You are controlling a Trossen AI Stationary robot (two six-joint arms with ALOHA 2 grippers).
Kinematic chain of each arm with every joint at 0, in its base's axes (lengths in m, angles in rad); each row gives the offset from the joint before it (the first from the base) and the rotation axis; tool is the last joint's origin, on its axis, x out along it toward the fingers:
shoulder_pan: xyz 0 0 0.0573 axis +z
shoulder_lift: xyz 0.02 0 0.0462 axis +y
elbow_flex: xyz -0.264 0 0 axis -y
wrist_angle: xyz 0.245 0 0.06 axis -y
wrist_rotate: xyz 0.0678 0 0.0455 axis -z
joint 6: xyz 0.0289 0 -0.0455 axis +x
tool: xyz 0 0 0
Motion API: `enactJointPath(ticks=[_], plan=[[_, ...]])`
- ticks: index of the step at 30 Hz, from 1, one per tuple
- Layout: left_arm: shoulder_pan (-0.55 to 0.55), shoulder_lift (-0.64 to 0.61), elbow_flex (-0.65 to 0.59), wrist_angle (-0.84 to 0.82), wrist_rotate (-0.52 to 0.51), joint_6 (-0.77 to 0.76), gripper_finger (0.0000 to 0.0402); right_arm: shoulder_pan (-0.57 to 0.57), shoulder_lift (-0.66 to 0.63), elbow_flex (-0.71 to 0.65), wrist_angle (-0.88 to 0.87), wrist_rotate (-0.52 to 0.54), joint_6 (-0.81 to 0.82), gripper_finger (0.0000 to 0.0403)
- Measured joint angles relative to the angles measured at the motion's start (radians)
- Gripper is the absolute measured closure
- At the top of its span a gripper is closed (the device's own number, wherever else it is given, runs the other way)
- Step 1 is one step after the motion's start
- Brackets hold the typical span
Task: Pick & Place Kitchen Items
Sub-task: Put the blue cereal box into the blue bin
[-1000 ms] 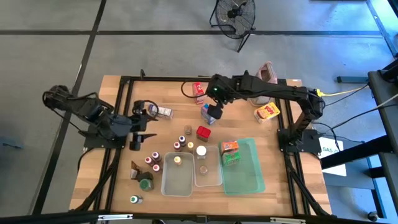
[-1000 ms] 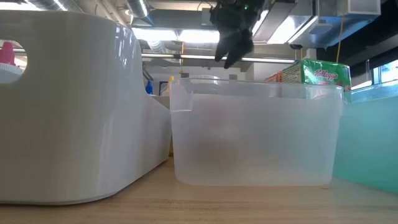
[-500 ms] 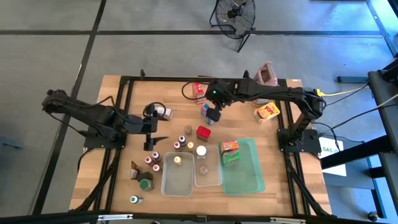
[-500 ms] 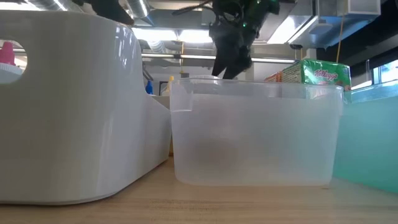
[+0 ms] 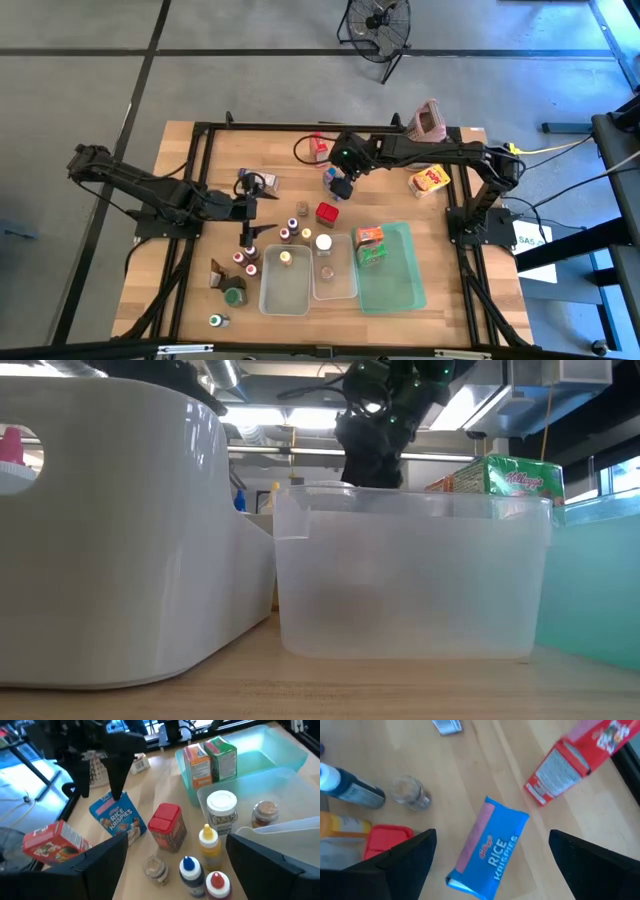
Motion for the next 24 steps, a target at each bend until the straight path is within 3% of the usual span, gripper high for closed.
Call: enactJointPath(ticks=[5, 24], plan=[[0.005, -0.001, -0.039, 0.079, 0.0, -0.005, 0.007, 0.003, 0.017, -0.003, 0.004, 0.073, -0.013, 0.0013], [0.003, -0.001, -0.042, 0.072, 0.011, -0.074, 0.0069, 0.006, 0.122, -0.003, 0.053, 0.085, -0.036, 0.0014]])
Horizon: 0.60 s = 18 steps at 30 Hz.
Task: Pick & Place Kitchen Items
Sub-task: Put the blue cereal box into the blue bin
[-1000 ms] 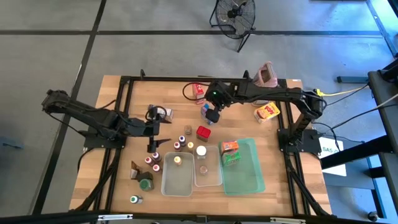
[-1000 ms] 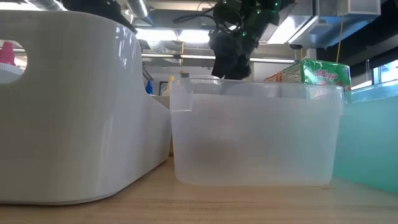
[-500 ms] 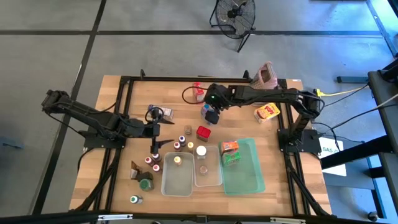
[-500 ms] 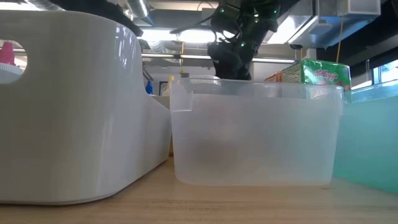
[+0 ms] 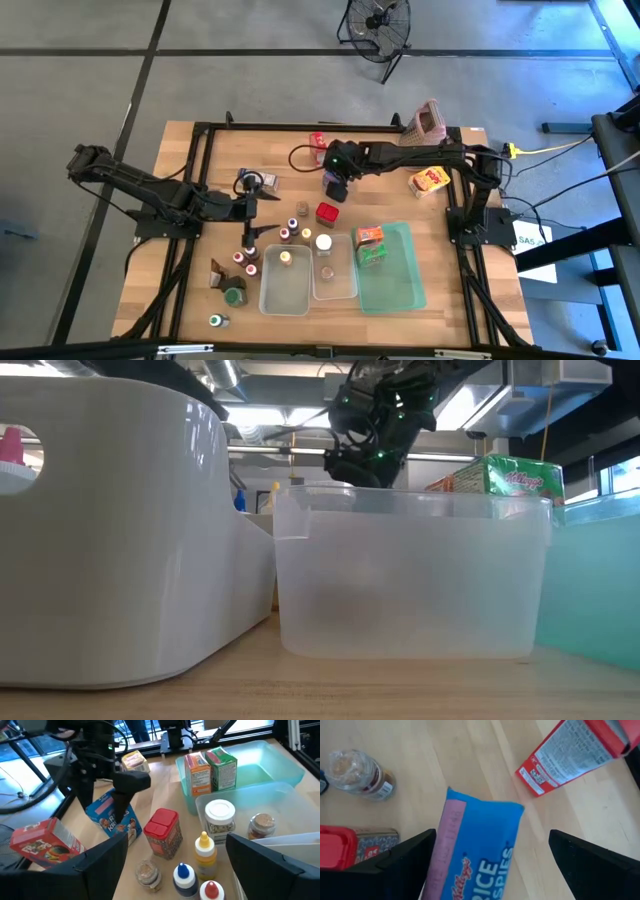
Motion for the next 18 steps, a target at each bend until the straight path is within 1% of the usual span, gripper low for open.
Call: enactJointPath(ticks=[5, 9, 14, 18], plan=[[0.0, 0.0, 0.0, -0.002, 0.023, -0.025, 0.0069, 0.0, 0.0, 0.0, 0.0, 0.0, 0.0, 0.0021], [0.0, 0.0, 0.0, -0.002, 0.024, -0.046, 0.007, 0.0, 0.0, 0.0, -0.002, 0.0, 0.0, 0.0041], [0.0, 0.0, 0.0, -0.006, 0.025, -0.063, 0.0069, 0.0, 0.0, 0.0, -0.004, 0.0, 0.0, 0.0084], [0.0, 0.0, 0.0, -0.015, 0.027, -0.068, 0.007, 0.0, 0.0, 0.0, -0.006, 0.0, -0.001, 0.013]])
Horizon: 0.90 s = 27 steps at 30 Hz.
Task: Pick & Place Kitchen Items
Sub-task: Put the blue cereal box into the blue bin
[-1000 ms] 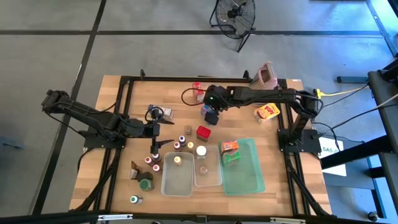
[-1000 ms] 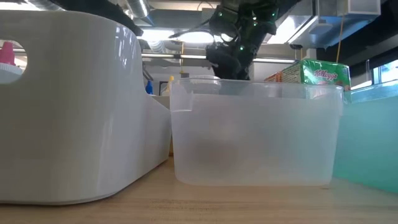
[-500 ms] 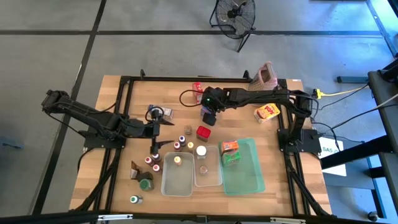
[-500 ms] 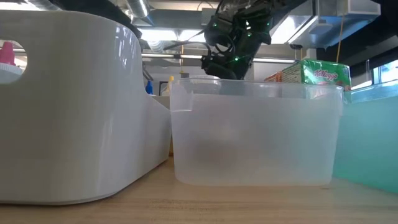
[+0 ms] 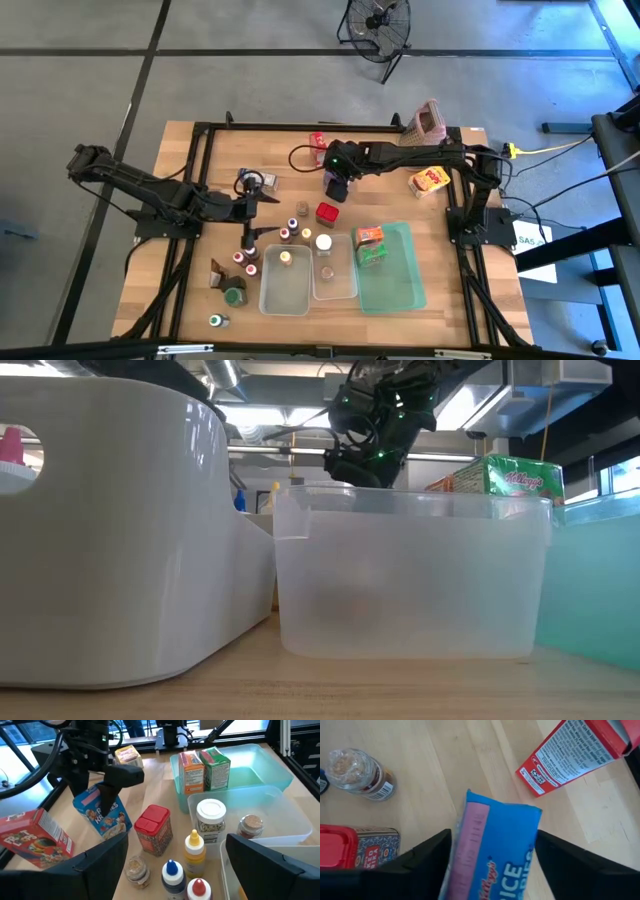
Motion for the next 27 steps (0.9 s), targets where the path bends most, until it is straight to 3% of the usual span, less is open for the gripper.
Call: enactJointPath(ticks=[14, 18, 27], plan=[[0.0, 0.0, 0.0, -0.014, 0.0, 0.002, 0.0068, 0.0, 0.0, 0.0, -0.008, 0.038, -0.018, 0.0298], [0.0, 0.0, 0.0, -0.014, 0.0, 0.016, 0.007, 0.0, -0.004, 0.003, -0.016, 0.049, -0.029, 0.031], [0.0, 0.001, 0.0, -0.014, 0.0, 0.02, 0.007, 0.042, -0.102, 0.095, -0.216, 0.06, -0.029, 0.0312]])
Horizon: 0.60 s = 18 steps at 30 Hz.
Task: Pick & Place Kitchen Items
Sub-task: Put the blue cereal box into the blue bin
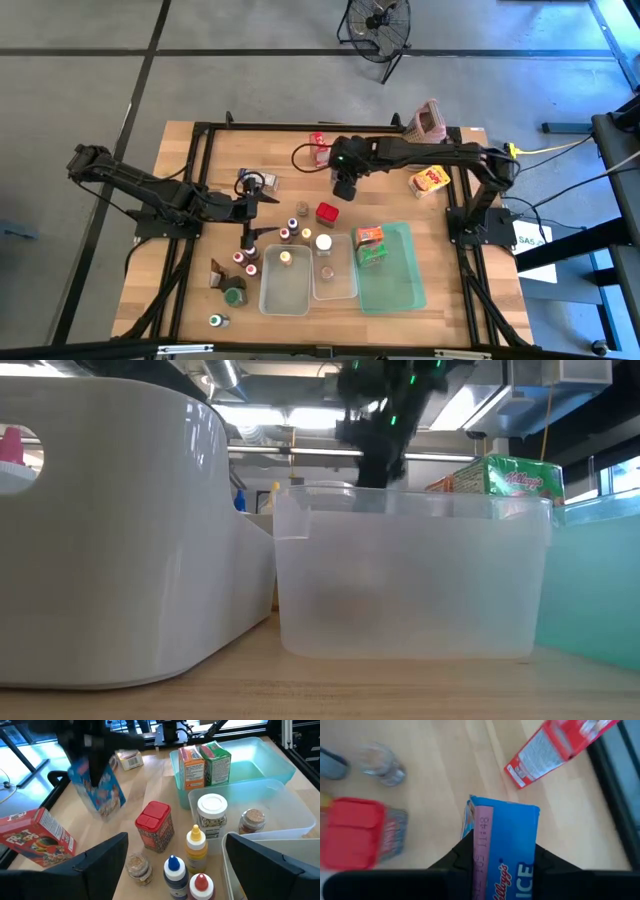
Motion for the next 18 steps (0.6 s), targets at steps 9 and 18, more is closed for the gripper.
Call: enactJointPath(ticks=[9, 18], plan=[[0.0, 0.002, 0.0, -0.04, 0.0, -0.017, 0.007, 0.154, -0.203, 0.076, -0.179, 0.239, 0.01, 0.0313], [0.0, 0.002, 0.0, -0.035, 0.0, -0.019, 0.007, 0.338, -0.395, 0.076, -0.48, 0.311, 0.149, 0.0314]])
